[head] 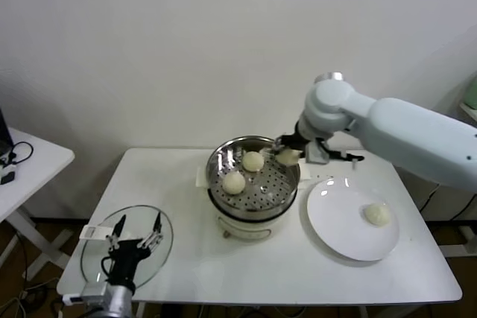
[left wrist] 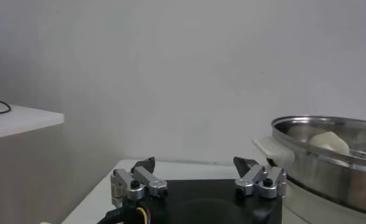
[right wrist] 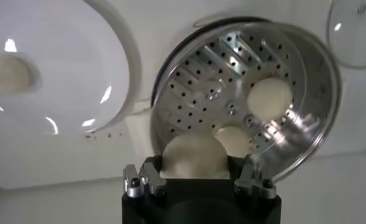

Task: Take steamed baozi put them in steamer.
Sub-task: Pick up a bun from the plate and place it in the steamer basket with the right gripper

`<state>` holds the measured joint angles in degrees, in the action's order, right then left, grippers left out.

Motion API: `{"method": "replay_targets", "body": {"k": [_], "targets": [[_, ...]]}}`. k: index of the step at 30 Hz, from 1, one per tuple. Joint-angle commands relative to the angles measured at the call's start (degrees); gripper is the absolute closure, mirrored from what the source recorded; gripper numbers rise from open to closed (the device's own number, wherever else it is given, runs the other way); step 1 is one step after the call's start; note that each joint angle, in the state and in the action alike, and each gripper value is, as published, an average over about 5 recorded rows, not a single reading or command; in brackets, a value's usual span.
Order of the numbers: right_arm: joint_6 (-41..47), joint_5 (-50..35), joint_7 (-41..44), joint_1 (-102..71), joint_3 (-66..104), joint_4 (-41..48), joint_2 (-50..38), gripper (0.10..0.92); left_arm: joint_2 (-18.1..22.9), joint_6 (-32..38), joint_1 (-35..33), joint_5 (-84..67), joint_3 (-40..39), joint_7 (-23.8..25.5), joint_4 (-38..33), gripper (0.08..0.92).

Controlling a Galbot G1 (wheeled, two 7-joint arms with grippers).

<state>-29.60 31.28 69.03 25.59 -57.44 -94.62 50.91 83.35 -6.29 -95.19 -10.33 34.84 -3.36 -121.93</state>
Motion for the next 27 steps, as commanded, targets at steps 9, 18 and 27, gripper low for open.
{"method": "replay_targets", "body": {"k": [9, 18, 27], "targets": [[-4.3, 3.51, -0.93, -3.39, -6.23, 2.31, 11.13, 0.321, -1.72, -1.1, -0.41, -0.87, 0.07, -0.59, -0.1, 0.177], [-6.52, 2.23, -1.5, -4.01, -8.08, 3.93, 11.07, 0.321, -1.98, -1.49, -0.56, -0.97, -0.6, -0.82, 0.24, 0.177], [-8.67, 2.46, -1.76, -4.01, -8.77, 6.11, 11.47, 0.321, -1.88, -1.63, -0.31, -1.18, -0.98, -1.01, 0.85, 0.177]]}}
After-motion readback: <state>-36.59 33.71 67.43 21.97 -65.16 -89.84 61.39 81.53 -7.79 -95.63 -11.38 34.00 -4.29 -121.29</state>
